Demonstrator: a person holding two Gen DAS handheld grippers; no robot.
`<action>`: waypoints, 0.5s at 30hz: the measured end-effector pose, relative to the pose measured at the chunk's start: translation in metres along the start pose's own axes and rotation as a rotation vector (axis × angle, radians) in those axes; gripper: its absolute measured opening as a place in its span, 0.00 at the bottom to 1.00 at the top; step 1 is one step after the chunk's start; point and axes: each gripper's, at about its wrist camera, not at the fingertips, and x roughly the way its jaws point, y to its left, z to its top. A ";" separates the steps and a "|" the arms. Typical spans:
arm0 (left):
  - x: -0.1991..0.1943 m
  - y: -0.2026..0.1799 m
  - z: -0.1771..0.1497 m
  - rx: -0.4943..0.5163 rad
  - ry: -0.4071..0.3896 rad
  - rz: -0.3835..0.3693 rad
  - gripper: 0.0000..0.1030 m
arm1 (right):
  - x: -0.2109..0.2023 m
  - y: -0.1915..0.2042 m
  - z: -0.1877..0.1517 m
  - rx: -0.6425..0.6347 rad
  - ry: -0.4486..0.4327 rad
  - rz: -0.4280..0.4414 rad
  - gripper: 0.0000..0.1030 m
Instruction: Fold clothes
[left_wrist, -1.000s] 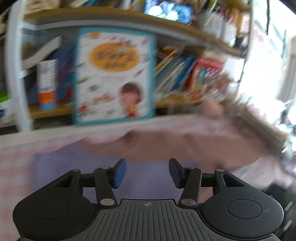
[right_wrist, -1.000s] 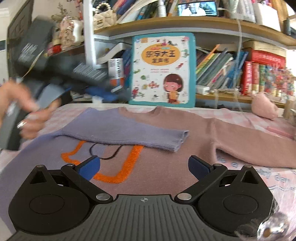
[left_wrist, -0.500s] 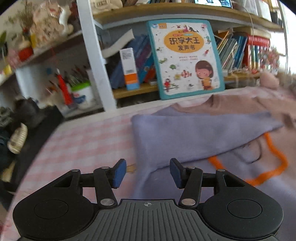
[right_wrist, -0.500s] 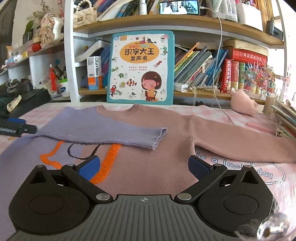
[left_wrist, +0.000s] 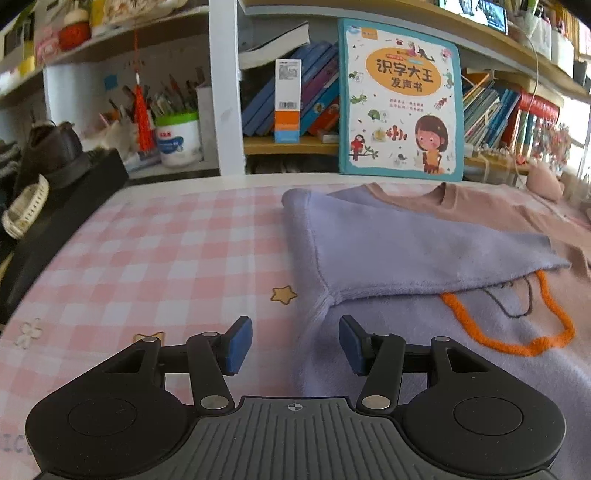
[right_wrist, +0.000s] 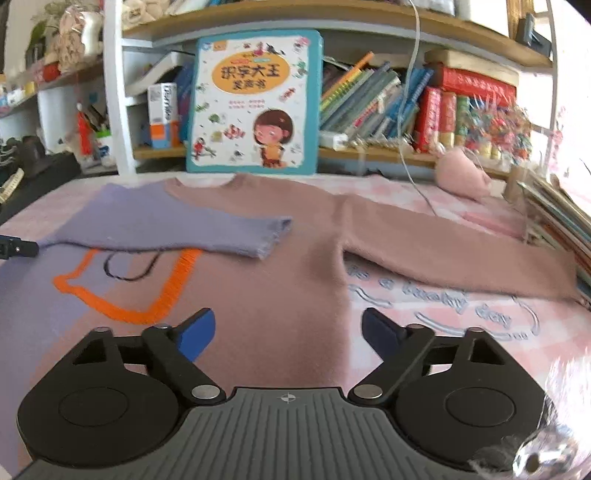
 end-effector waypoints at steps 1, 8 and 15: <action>0.001 0.001 0.000 -0.005 0.000 -0.006 0.51 | 0.001 -0.003 -0.001 0.014 0.016 0.004 0.65; 0.012 0.008 0.003 -0.038 -0.003 -0.050 0.46 | 0.004 -0.011 -0.002 0.056 0.054 0.004 0.38; 0.022 0.015 0.006 -0.070 -0.006 -0.094 0.14 | 0.012 -0.005 0.002 0.081 0.043 0.037 0.15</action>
